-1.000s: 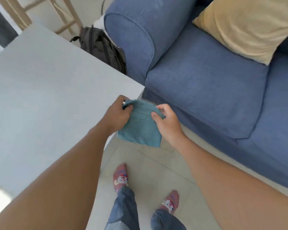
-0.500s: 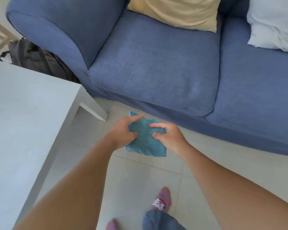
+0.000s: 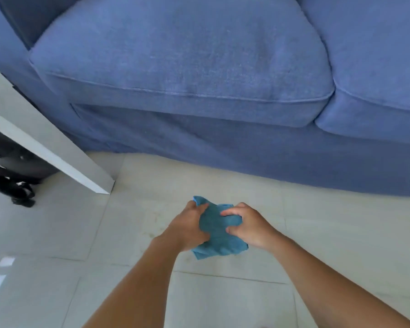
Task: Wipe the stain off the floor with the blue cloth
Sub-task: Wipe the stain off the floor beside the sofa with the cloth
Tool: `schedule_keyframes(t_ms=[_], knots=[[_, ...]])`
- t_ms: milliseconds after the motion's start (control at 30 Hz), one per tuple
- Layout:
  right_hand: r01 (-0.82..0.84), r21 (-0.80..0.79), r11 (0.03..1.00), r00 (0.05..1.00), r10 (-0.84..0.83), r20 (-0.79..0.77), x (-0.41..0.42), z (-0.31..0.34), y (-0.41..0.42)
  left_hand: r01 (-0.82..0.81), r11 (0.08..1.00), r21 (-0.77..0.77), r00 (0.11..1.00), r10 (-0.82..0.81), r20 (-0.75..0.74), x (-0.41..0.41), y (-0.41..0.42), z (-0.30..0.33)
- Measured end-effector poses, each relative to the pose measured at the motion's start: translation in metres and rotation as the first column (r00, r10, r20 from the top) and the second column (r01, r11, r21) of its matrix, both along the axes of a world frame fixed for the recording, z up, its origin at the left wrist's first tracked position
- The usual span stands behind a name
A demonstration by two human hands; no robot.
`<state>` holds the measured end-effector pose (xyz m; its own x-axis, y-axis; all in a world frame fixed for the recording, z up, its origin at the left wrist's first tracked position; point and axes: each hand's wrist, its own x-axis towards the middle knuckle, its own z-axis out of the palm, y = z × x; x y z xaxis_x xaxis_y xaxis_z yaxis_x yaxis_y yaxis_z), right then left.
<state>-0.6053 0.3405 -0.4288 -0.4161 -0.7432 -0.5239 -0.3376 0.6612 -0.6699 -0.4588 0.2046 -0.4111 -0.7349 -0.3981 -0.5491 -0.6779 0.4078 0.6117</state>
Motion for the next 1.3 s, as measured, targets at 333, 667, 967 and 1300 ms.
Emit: schedule_keyframes(t_ms=[333, 667, 967, 1300], knots=[[0.131, -0.085, 0.988, 0.981, -0.141, -0.136, 0.012, -0.105, 0.031, 0.069, 0.997, -0.019, 0.996, -0.070, -0.061, -0.008, 0.020, -0.103], [0.211, -0.098, 0.973, 0.936, -0.229, -0.266, 0.001, -0.129, 0.039, 0.157, 0.982, -0.108, 0.985, -0.164, -0.060, -0.033, 0.019, -0.122], [-0.043, 0.014, 0.999, 0.719, 0.041, -0.694, 0.032, -0.136, 0.004, -0.005, 0.856, -0.516, 0.985, -0.086, -0.152, 0.054, -0.017, -0.129], [-0.155, 0.229, 0.961, 0.734, 0.267, -0.624, 0.045, -0.160, 0.017, -0.178, 0.855, -0.487, 0.974, 0.224, 0.036, 0.187, -0.038, -0.158]])
